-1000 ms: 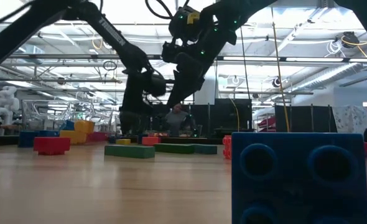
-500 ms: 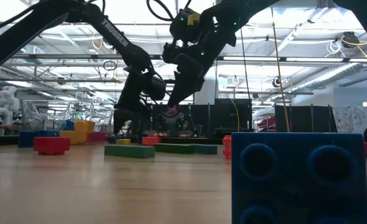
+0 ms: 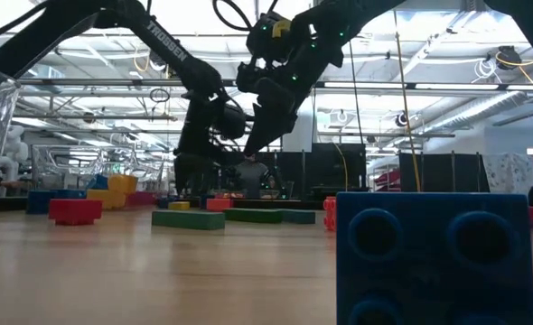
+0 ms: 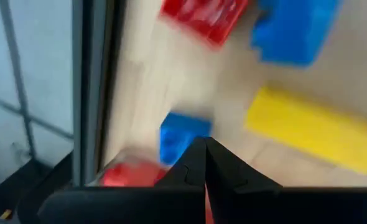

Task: Sort blocks by size
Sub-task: Put the blue four stud game piece into the bottom left transparent bin

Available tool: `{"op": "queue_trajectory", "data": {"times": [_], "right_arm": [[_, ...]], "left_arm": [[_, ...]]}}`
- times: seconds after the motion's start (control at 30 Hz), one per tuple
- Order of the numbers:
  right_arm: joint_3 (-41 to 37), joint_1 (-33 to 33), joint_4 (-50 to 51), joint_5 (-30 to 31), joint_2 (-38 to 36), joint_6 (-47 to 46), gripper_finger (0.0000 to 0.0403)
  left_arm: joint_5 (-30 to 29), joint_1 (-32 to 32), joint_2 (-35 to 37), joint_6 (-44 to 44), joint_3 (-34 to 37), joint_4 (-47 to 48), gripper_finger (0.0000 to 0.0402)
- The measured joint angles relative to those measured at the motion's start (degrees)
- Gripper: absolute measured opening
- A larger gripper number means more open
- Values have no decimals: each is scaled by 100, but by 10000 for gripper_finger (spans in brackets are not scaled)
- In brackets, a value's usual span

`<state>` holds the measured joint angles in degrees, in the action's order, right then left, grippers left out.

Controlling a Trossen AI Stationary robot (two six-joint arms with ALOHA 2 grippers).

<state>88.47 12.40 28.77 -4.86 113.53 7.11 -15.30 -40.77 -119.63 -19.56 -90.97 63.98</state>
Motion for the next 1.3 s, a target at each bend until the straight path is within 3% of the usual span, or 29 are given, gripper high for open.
{"op": "queue_trajectory", "data": {"times": [0.17,0.3,0.47,0.63,0.77,1.03,1.3], "right_arm": [[0,-12,167,-7,-174,-22,36],[2,-21,336,-344,-401,-48,36],[2,-59,806,-462,-604,3,36],[4,-51,1382,-424,-829,-43,36],[4,-91,1450,-411,-1029,-107,36],[4,-230,1482,-395,-1160,-127,36],[4,-236,1546,-393,-1158,-7,36]], "left_arm": [[535,200,26,136,-253,-106,7],[347,217,26,228,-381,-75,38],[536,31,-50,420,-435,378,137],[-346,-43,-359,575,-519,620,252],[-442,-34,-845,525,-855,941,303],[-577,-66,-1423,81,-1540,1567,314],[-513,-244,-1417,-50,-1551,2015,304]]}}
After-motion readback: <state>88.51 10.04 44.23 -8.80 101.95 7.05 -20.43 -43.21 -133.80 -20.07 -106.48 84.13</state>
